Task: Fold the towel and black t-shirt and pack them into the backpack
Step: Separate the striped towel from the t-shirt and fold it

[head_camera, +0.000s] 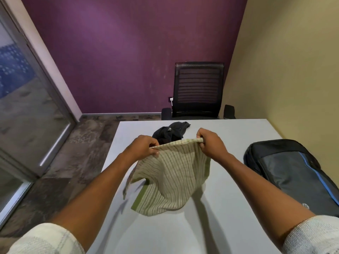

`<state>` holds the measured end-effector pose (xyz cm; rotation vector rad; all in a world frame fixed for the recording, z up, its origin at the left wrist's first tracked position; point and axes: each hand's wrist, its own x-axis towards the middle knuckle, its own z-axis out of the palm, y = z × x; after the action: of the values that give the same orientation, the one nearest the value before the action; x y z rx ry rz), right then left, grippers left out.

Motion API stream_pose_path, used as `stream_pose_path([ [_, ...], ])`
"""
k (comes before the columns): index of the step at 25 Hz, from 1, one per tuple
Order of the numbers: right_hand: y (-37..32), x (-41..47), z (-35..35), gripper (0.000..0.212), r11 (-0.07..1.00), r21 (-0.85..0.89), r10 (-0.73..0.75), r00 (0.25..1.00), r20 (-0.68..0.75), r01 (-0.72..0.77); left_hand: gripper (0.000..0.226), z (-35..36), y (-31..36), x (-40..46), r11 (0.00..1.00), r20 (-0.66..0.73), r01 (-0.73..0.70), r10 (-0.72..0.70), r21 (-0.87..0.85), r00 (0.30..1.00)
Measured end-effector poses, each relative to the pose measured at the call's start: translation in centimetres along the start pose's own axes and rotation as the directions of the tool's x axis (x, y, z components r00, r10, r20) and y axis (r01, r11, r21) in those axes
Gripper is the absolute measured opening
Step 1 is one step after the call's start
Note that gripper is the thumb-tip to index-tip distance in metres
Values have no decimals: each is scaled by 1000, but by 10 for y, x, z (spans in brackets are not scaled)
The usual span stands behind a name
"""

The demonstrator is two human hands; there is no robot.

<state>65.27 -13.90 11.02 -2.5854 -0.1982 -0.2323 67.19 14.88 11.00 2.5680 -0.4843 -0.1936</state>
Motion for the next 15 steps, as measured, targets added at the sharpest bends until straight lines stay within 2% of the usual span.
stream_pose_path([
  [4, -15, -8, -14, 26, 995, -58, 81, 995, -57, -84, 6, -10, -28, -24, 986, -209, 100, -71, 133, 975],
  [8, -29, -8, -36, 26, 988, -98, 102, 983, -153, -118, 3, -12, -33, -34, 985, -436, 125, -63, 117, 898],
  [11, -40, -4, -54, 23, 987, -107, 90, 970, -227, -117, 15, -16, -32, -35, 980, -517, 149, -60, 132, 854],
  [15, -40, 3, -79, 22, 988, -43, 129, 942, -309, -150, 18, -36, -41, -37, 981, -599, 143, -34, 135, 800],
])
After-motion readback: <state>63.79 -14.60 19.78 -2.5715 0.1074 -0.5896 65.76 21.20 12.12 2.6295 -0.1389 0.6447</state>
